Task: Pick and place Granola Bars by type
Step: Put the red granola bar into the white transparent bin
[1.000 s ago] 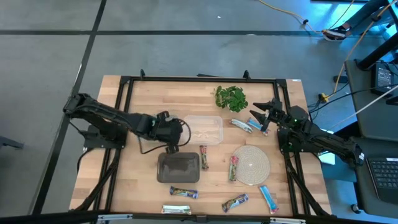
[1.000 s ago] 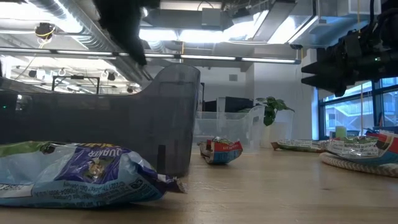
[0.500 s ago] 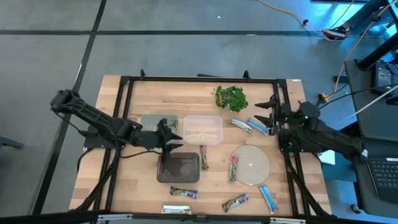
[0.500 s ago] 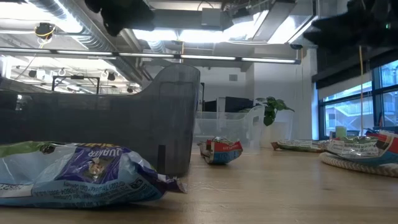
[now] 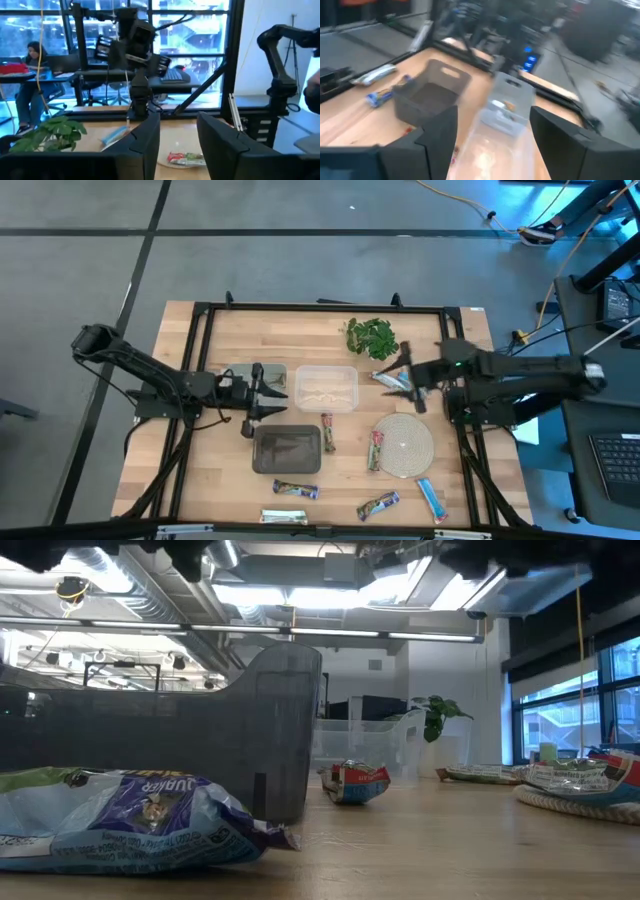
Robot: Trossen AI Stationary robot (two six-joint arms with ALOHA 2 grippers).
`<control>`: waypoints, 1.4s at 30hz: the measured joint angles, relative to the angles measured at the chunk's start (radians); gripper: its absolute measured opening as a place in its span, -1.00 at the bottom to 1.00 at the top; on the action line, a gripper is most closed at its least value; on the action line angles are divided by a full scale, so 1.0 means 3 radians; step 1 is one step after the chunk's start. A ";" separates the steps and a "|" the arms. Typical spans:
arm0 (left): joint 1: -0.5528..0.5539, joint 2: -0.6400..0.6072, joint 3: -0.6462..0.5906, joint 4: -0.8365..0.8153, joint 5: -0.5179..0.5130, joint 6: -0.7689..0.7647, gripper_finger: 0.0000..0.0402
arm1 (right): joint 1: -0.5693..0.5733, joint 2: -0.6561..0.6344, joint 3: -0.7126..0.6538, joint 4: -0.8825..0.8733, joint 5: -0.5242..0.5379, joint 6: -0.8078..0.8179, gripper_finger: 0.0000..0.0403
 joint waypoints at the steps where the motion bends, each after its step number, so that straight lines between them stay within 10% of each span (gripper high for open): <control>1: 0.0000 -0.0002 -0.0026 0.0045 -0.0019 -0.0005 -0.38 | 0.0085 0.0146 0.0105 0.0000 0.0002 -0.0065 0.25; 10: -0.0010 -0.0019 -0.0044 0.0006 -0.0017 -0.0047 -0.38 | 0.0731 0.1355 0.1156 -0.0871 0.0897 -0.0501 0.24; 17: -0.0010 -0.0022 -0.0044 -0.0044 -0.0009 -0.0051 -0.38 | 0.0853 0.2165 0.1781 -0.1589 0.0783 -0.0546 0.24; 42: -0.0010 -0.0020 -0.0044 -0.0150 -0.0019 0.0001 -0.40 | 0.0997 0.3409 0.1877 -0.0965 0.1028 -0.0907 0.24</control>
